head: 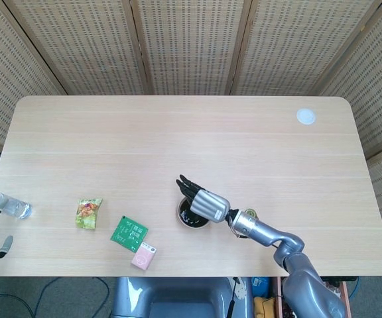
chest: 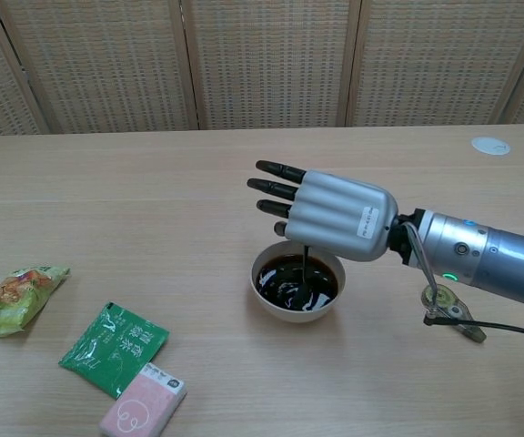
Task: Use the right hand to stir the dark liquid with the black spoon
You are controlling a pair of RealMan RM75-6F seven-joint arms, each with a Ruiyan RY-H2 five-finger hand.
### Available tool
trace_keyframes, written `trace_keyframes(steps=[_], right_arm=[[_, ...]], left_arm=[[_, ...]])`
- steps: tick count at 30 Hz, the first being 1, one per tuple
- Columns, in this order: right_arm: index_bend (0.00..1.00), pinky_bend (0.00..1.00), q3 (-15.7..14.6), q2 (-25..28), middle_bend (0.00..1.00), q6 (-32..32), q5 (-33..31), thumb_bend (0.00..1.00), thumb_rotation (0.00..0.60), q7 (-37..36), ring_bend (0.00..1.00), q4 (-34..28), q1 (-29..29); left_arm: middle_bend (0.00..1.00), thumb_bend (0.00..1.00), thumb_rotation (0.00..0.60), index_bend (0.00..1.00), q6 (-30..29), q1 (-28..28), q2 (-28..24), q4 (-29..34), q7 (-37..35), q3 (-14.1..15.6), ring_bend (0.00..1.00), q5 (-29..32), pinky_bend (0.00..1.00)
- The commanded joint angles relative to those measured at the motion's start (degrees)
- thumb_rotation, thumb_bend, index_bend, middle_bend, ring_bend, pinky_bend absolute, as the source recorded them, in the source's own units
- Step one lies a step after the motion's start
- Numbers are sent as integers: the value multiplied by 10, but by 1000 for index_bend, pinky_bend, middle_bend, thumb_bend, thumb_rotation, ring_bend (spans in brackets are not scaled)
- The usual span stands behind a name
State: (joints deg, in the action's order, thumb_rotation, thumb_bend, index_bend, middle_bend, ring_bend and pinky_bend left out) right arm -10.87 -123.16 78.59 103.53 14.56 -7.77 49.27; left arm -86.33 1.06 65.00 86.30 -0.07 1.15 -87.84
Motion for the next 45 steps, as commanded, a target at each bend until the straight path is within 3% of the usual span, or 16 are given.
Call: trace_keyframes(steps=[1, 14, 36, 45], right_arm=[[796, 0, 2, 1, 304, -10, -3, 684, 600, 4, 74, 4, 3], [796, 0, 11, 17, 304, -29, -16, 684, 600, 10, 74, 10, 1], [796, 0, -9, 9, 297, 24, 5, 684, 600, -11, 73, -12, -22], [775, 0, 3, 9, 231, 16, -6, 684, 600, -7, 30, -10, -17]], left_arm=[[0, 385, 600, 0, 1, 0, 0, 0, 0, 0, 0, 0, 0], [0, 385, 600, 0, 3, 3, 2, 1, 2, -1, 0, -1, 0], [0, 385, 600, 0, 0, 2, 4, -1, -2, 0, 0, -6, 0], [0, 385, 600, 0, -3, -1, 5, -6, -7, 0, 0, -5, 0]])
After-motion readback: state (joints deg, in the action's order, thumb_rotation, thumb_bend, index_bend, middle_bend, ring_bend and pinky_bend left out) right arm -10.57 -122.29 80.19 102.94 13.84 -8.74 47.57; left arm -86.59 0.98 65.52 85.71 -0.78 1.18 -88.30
